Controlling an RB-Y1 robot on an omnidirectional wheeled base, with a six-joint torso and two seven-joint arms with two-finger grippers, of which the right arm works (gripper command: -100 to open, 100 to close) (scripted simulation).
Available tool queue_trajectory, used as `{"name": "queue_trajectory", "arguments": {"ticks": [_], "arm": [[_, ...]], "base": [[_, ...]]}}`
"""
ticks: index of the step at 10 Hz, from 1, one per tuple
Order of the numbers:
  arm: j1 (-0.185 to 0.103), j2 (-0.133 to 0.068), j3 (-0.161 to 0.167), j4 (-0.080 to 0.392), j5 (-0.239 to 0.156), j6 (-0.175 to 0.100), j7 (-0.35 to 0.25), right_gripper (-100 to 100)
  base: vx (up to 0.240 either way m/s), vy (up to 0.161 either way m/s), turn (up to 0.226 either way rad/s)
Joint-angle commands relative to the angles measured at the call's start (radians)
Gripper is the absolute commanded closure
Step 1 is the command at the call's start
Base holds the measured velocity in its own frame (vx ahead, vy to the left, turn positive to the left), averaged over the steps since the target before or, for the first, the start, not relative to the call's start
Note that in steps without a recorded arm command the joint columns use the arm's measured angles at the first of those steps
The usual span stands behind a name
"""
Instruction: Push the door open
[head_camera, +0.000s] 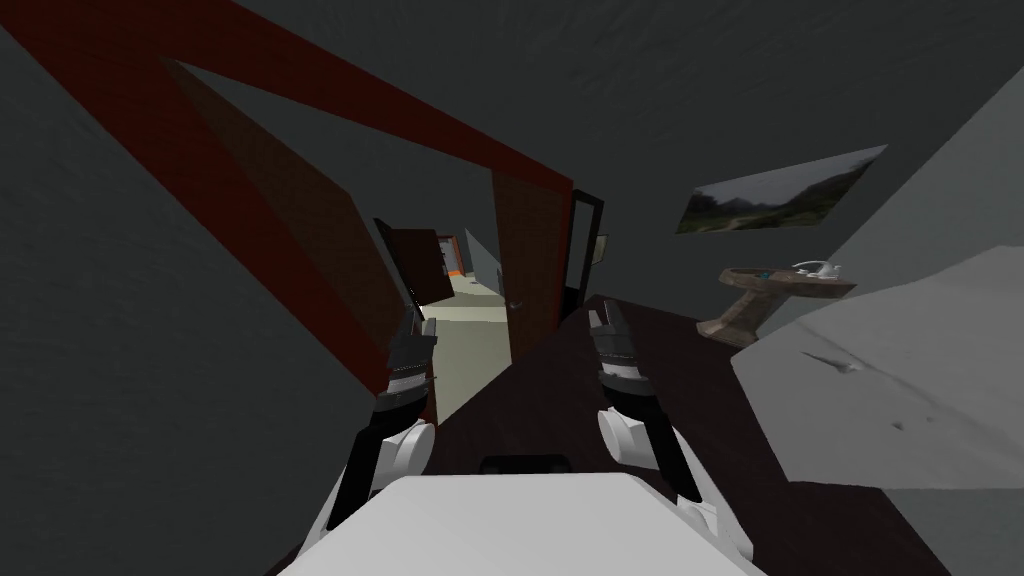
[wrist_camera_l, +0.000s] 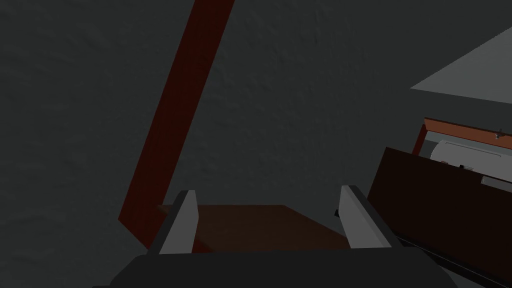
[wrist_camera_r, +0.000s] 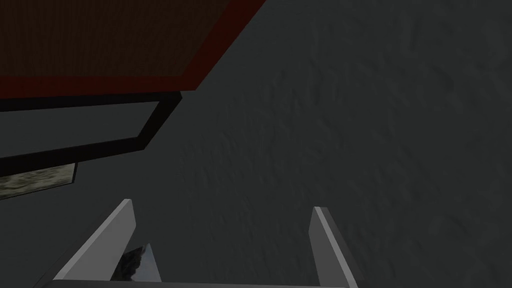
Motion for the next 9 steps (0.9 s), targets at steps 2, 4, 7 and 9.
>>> {"name": "queue_trajectory", "arguments": {"ticks": [2,4,7,9], "arm": [[-0.019,-0.010,0.008,0.053,0.002,-0.009,-0.003,-100],[-0.038,-0.018,0.014,0.106,0.003,-0.020,-0.006,-100],[-0.069,-0.030,0.024,0.190,0.004,-0.038,-0.011,-100],[-0.092,-0.037,0.032,0.254,0.005,-0.052,-0.014,-100]], "base": [[0.076,-0.040,0.050],[0.084,-0.031,0.054],[0.088,-0.036,0.060],[0.100,-0.040,0.059]]}}
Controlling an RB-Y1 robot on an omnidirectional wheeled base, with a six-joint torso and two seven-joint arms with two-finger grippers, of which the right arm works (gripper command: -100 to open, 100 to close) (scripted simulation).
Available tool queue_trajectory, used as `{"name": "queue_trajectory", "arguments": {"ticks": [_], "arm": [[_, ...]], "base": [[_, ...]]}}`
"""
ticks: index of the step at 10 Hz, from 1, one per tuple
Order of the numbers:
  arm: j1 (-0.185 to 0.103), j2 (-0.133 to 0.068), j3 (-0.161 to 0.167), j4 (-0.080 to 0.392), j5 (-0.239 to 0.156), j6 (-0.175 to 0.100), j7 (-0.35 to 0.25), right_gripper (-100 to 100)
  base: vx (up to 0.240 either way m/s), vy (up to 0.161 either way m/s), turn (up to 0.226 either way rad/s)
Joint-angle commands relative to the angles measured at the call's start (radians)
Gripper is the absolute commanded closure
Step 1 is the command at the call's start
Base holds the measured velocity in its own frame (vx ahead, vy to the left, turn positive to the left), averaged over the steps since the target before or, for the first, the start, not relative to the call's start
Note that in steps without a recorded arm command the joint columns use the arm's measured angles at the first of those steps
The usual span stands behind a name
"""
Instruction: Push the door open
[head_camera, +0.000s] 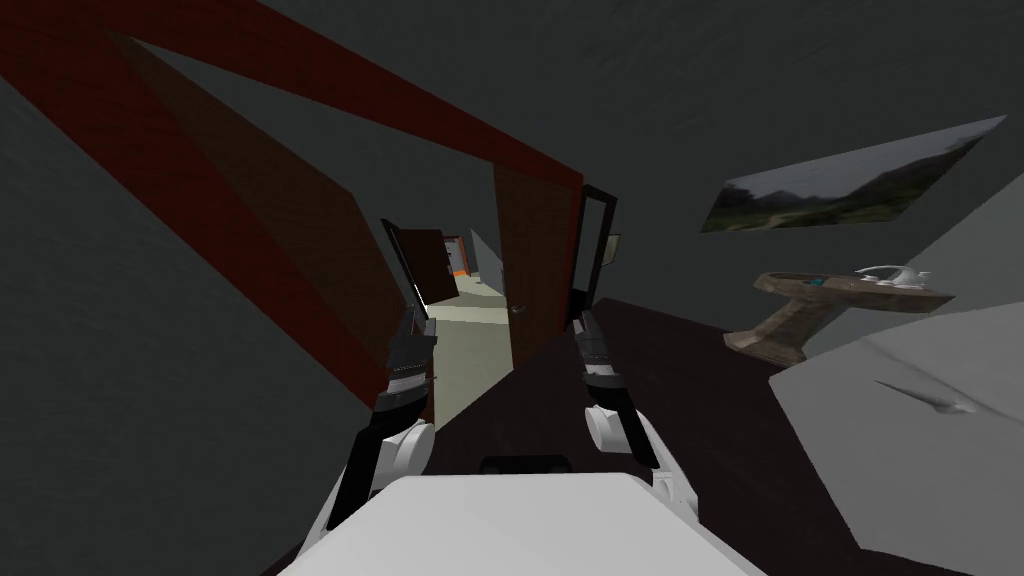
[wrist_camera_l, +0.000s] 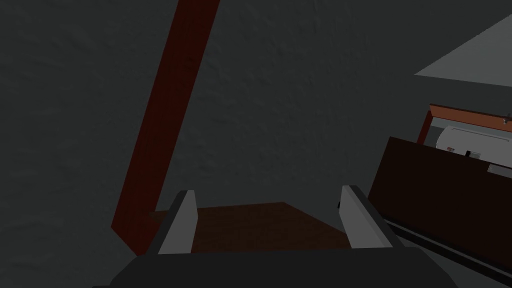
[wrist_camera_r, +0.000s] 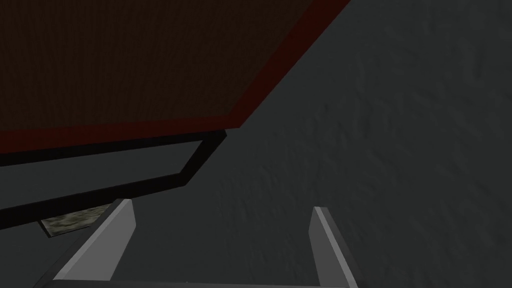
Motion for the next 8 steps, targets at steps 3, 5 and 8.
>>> {"name": "queue_trajectory", "arguments": {"ticks": [3,5,8], "arm": [[-0.043,-0.013,0.013,0.114,0.001,-0.028,-0.008,-100],[-0.056,-0.016,0.017,0.158,0.002,-0.036,-0.010,-100],[-0.095,-0.022,0.030,0.258,0.004,-0.059,-0.017,-100]], "base": [[0.095,-0.045,0.076],[0.058,-0.038,0.030],[0.081,-0.051,0.082]]}}
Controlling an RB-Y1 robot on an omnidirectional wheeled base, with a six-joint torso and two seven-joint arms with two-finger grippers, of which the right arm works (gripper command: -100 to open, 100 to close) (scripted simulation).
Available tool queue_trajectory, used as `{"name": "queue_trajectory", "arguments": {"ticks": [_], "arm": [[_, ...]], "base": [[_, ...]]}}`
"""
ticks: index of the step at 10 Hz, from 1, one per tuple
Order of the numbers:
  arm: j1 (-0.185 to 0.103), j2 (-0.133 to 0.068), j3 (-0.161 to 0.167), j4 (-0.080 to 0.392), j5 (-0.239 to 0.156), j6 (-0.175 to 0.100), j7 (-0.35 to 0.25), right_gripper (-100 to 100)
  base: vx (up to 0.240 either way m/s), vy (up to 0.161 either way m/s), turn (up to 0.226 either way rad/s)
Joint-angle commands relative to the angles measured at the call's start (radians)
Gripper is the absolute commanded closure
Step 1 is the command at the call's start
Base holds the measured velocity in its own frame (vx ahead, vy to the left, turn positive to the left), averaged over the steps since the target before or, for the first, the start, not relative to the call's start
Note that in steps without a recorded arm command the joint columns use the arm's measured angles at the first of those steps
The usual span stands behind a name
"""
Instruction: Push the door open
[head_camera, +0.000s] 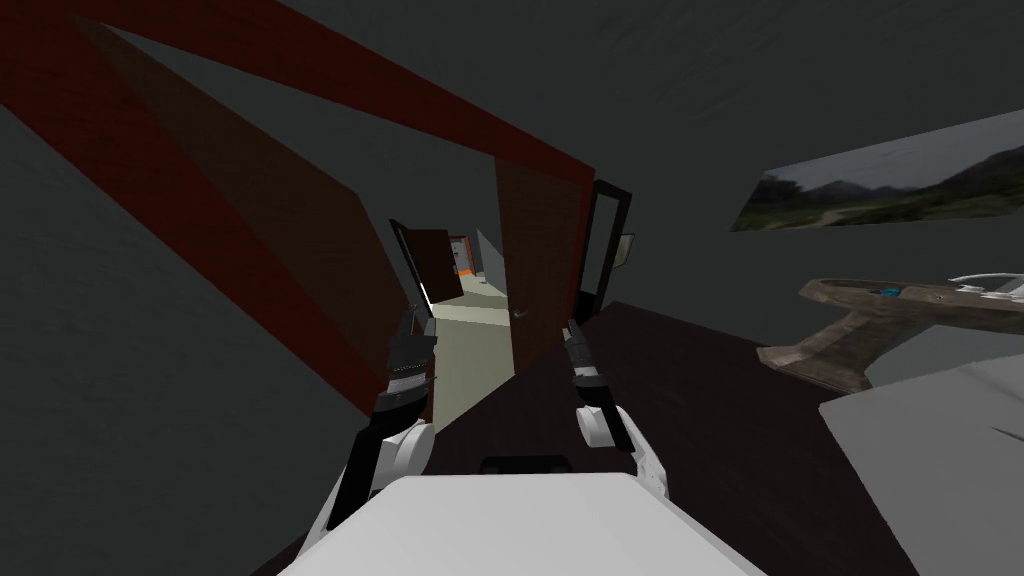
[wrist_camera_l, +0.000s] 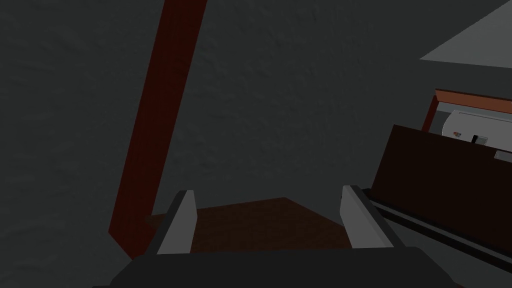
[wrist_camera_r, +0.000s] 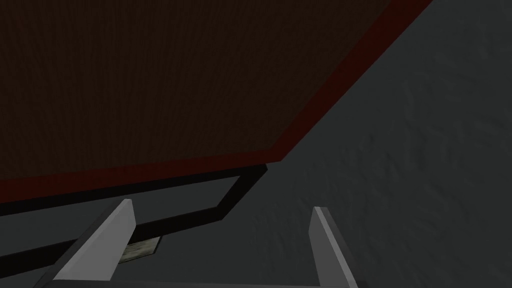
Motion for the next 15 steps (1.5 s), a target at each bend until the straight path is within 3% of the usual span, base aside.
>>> {"name": "queue_trajectory", "arguments": {"ticks": [1,2,3,5,6,11,12,15], "arm": [[-0.011,0.001,0.003,0.030,0.001,-0.006,0.000,-100],[-0.024,0.000,0.008,0.067,0.002,-0.014,-0.002,-100],[-0.024,0.000,0.008,0.068,0.002,-0.014,-0.002,-100],[-0.052,-0.003,0.017,0.137,0.003,-0.030,-0.007,-100],[-0.052,-0.003,0.017,0.143,0.003,-0.030,-0.007,-100],[-0.108,-0.005,0.035,0.298,0.006,-0.063,-0.015,-100],[-0.108,-0.005,0.035,0.298,0.006,-0.063,-0.015,-100],[-0.136,-0.003,0.044,0.374,0.008,-0.080,-0.020,-100]], "base": [[0.066,-0.044,0.021],[0.051,-0.038,0.045],[0.041,-0.026,0.030],[0.055,-0.039,0.064],[0.052,-0.036,0.037],[0.069,-0.045,0.059],[0.037,-0.026,0.029],[0.042,-0.032,0.042]]}}
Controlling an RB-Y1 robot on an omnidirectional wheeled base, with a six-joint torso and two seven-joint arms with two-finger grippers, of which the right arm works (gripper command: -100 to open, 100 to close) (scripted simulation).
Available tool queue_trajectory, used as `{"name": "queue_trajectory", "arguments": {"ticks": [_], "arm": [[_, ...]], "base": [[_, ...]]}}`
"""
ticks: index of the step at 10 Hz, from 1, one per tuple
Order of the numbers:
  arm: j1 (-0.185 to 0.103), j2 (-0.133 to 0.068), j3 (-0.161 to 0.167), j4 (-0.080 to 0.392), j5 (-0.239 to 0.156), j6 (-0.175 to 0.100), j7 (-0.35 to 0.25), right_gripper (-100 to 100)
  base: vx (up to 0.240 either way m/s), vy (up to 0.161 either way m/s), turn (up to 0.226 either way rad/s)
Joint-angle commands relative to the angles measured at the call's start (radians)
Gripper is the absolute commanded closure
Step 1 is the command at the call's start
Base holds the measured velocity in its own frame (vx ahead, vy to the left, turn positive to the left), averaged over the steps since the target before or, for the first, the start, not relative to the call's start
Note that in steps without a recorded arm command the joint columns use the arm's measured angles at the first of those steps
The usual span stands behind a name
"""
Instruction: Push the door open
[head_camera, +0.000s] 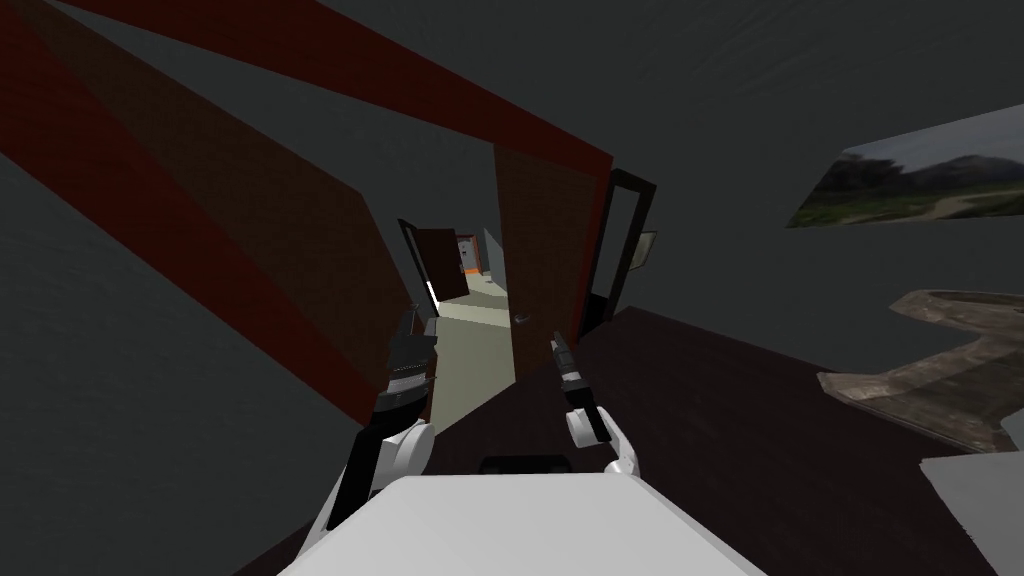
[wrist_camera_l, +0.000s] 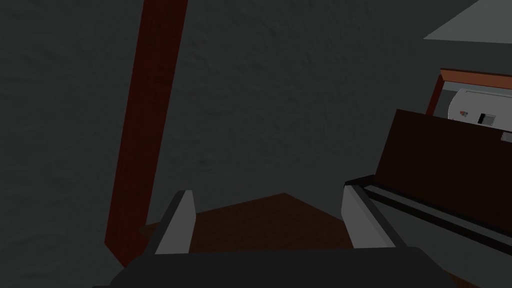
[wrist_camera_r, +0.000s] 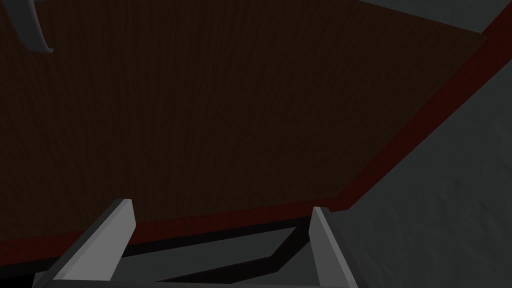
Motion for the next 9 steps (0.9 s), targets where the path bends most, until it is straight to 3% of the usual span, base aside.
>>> {"name": "queue_trajectory", "arguments": {"ticks": [1,3,9], "arm": [[-0.022,0.002,0.007,0.050,0.001,-0.014,-0.003,-100],[-0.036,0.003,0.011,0.099,0.002,-0.022,-0.005,-100],[-0.117,0.018,0.037,0.313,0.006,-0.070,-0.018,-100]], "base": [[0.063,-0.065,0.086],[0.067,-0.053,0.063],[0.081,-0.061,0.073]]}}
